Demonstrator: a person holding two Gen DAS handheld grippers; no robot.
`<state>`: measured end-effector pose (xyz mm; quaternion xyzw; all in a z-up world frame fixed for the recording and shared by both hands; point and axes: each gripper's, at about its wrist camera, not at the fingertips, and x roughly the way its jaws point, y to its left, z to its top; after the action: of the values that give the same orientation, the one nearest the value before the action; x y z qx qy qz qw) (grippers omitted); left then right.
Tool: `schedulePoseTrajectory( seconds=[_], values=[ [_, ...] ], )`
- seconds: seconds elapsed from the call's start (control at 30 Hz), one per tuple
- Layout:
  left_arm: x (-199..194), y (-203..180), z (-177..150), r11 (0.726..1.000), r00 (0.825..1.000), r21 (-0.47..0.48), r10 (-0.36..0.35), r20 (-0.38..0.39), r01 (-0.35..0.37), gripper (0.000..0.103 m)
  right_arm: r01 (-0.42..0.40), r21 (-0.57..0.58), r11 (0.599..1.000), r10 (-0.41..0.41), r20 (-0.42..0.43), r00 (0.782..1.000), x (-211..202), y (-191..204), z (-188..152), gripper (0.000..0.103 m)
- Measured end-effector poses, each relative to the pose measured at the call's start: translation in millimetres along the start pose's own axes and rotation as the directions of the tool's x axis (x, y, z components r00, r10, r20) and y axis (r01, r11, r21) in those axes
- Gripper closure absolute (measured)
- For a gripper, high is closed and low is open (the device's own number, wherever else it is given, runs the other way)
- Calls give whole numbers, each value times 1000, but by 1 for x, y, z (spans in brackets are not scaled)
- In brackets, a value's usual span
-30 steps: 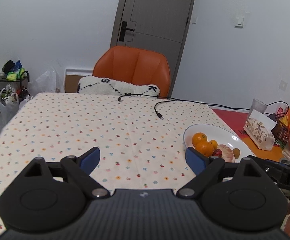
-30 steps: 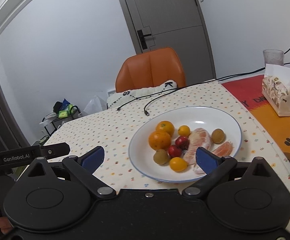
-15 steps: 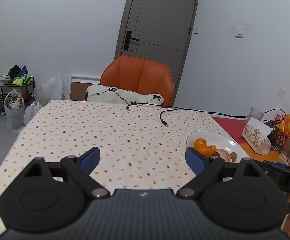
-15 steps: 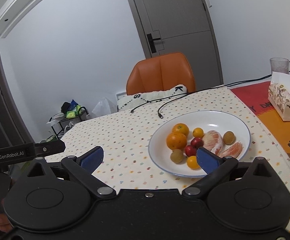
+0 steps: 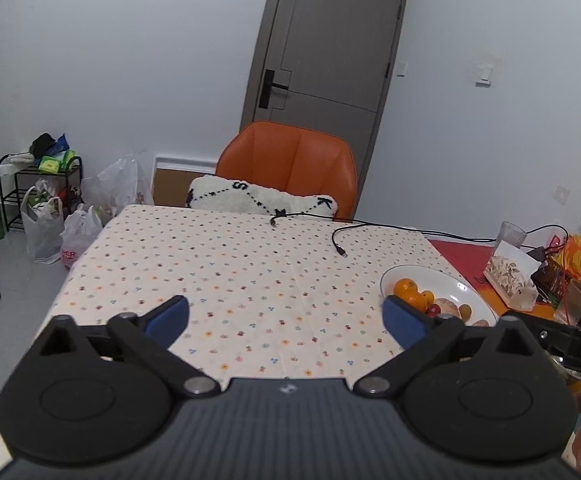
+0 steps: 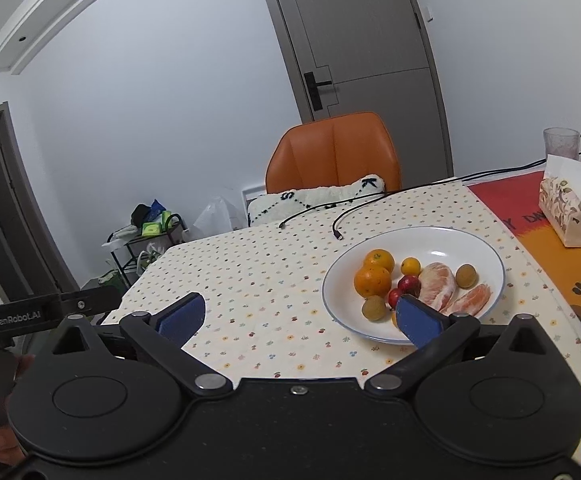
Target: Organize fruits
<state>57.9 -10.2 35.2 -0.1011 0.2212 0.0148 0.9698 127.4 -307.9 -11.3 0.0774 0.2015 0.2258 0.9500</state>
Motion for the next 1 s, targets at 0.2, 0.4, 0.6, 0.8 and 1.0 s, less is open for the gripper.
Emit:
schedulePoseTrajectory(
  seconds=[0.2,0.4,0.6,0.8,1.0],
  values=[
    [-15,8,2,1000,1000,0,6,-23,-6,0,-16,-5,1000,16,-16,1000,-13,10,3,0],
    [-32,15,2,1000,999,4,15,-28,-15,0,-30,-14,999,30,-31,999,-26,19,3,0],
    [-45,21,2,999,998,18,38,-49,-37,0,-37,-10,999,37,-65,997,-36,22,1,0],
    [-54,29,-3,998,995,24,63,-74,-61,0,-41,-11,999,40,-93,995,-43,25,-1,0],
    [-62,33,-3,997,995,33,72,-74,-70,0,-52,-5,999,51,-110,993,-55,29,1,0]
  ],
)
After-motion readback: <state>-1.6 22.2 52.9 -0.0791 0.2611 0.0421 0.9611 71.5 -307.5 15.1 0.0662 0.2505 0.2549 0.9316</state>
